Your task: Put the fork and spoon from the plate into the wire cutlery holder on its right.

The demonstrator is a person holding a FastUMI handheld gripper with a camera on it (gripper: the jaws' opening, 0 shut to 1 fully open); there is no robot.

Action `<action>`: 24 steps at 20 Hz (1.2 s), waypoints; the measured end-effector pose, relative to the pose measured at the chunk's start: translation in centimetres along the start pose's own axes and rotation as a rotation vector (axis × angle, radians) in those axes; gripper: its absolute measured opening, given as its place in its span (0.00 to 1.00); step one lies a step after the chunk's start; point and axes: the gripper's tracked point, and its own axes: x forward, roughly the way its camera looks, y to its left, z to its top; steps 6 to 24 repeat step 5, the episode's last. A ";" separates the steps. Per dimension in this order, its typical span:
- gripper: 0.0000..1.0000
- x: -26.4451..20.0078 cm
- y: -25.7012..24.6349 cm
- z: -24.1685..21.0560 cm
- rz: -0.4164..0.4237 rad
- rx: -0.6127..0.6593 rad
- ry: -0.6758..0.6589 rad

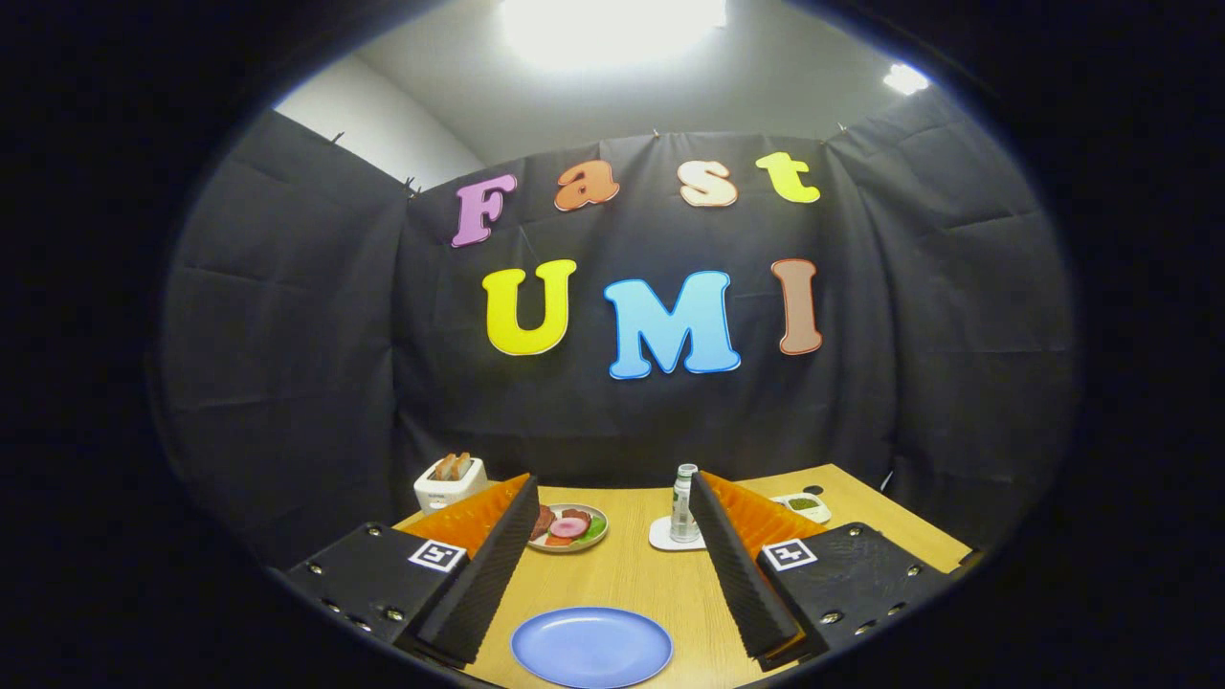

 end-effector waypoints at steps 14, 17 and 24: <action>0.97 -0.5 0.8 1.2 -0.003 0.006 -0.032; 0.97 -0.5 0.8 1.2 -0.003 0.006 -0.032; 0.97 -0.5 0.8 1.2 -0.003 0.006 -0.032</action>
